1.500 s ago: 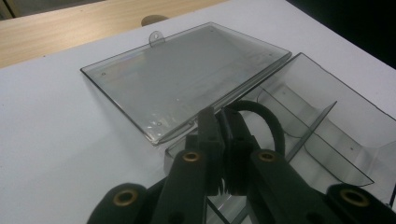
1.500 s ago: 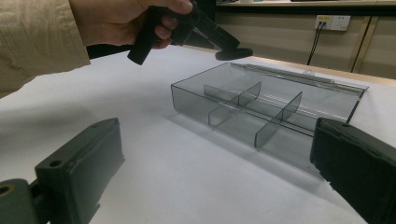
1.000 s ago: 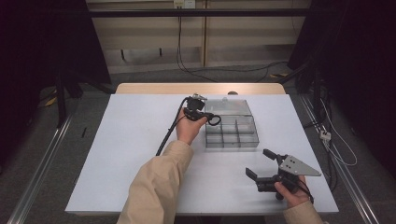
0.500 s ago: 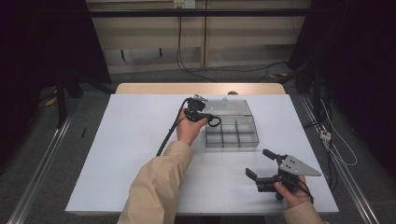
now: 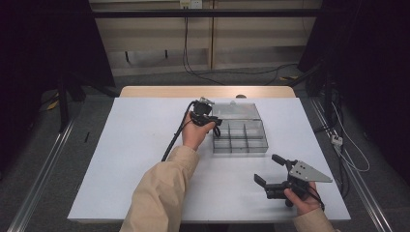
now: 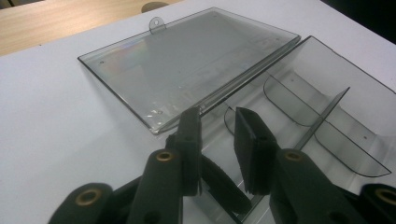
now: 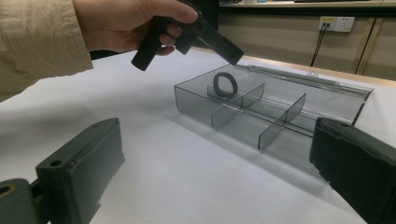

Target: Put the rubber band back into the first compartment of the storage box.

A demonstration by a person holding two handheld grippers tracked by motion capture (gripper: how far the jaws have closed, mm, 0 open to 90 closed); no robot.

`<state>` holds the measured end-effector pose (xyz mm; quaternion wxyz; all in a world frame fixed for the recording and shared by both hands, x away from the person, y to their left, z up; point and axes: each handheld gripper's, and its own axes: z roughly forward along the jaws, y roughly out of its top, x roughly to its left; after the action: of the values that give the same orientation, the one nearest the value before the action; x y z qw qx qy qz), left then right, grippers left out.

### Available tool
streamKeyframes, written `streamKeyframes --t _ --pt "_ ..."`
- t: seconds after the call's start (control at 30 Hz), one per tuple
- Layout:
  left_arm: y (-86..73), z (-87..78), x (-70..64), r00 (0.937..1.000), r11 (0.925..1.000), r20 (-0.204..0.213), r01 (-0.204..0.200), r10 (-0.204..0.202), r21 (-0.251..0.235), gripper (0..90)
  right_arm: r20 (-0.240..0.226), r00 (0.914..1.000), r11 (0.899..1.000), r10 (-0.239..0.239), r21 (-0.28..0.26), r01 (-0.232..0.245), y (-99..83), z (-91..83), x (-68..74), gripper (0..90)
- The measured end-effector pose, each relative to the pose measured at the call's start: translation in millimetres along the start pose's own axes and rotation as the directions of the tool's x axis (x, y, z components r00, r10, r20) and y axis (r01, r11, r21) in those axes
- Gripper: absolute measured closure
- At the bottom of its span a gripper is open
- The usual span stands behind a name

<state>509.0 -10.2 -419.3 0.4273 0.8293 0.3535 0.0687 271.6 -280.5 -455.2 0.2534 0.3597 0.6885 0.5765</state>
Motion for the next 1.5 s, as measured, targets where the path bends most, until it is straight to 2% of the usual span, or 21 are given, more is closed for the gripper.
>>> streamKeyframes --t 0.17,0.27,0.33,0.4,0.53,0.67,0.8,0.87,0.97,1.03,1.17,1.4,1.5 --pt "-0.2 -2.7 -1.8 0.9999 0.9998 0.014 -0.008 0.008 0.016 72.3 -0.002 1.0 1.0 -0.003 0.002 0.003 0.1 0.4 0.6 2.7" --pt "-2.8 -1.2 -3.5 0.9997 0.9994 0.022 -0.012 0.012 0.034 79.8 0.0 1.0 1.0 -0.003 0.001 0.003 0.1 0.2 0.5 2.7" --pt "-4.6 0.7 -4.5 0.9997 0.9988 0.012 -0.021 0.02 0.044 83.7 0.0 1.0 1.0 -0.003 0.0 0.003 0.1 0.1 0.4 2.7" --pt "-6.0 3.4 -5.6 0.9995 0.9987 0.025 -0.02 0.018 0.047 86.5 0.0 1.0 1.0 -0.004 0.0 0.004 0.2 0.1 0.5 2.7" --pt "-7.5 8.6 -6.6 0.9996 0.9982 0.022 -0.019 0.018 0.056 89.9 -0.002 1.0 1.0 -0.004 0.002 0.004 0.1 0.2 0.5 2.7" --pt "-8.5 10.6 -6.5 0.9997 0.9985 0.019 -0.016 0.015 0.053 90.0 -0.002 1.0 1.0 -0.004 0.0 0.004 0.1 0.3 0.3 2.7" --pt "-5.4 3.4 -8.1 0.9995 0.9992 0.02 -0.024 0.024 0.031 90.0 -0.002 1.0 1.0 -0.004 0.001 0.004 0.1 0.1 0.3 2.7" --pt "-3.6 -2.5 -8.9 0.9992 0.9993 0.024 -0.034 0.033 0.019 85.9 -0.001 1.0 1.0 -0.004 0.001 0.004 0.1 0.0 0.3 2.7" --pt "-3.3 -11.9 -7.1 0.9995 0.9997 0.023 -0.02 0.019 0.013 72.0 -0.001 1.0 1.0 -0.005 0.002 0.005 -0.1 0.1 0.4 2.7" --pt "-5.5 -18.5 -4.7 0.9994 0.9996 0.023 -0.026 0.026 0.005 69.1 0.0 1.0 1.0 -0.005 0.003 0.005 -0.1 0.1 0.5 2.7" --pt "-14.3 -30.4 -1.0 0.9996 0.9999 0.023 -0.016 0.016 0.005 53.4 0.003 1.0 1.0 -0.005 0.003 0.005 -0.1 0.1 0.2 2.7" --pt "-32.8 -56.7 11.2 0.9998 0.9999 0.016 0.011 -0.011 -0.01 35.1 0.01 0.9999 1.0 -0.007 0.007 0.007 0.3 1.2 0.6 2.7" --pt "-40.3 -68.4 15.3 1.0 0.9996 0.006 0.0 0.0 -0.027 30.2 0.01 0.9999 1.0 -0.008 0.012 0.007 0.3 1.5 0.5 2.7"
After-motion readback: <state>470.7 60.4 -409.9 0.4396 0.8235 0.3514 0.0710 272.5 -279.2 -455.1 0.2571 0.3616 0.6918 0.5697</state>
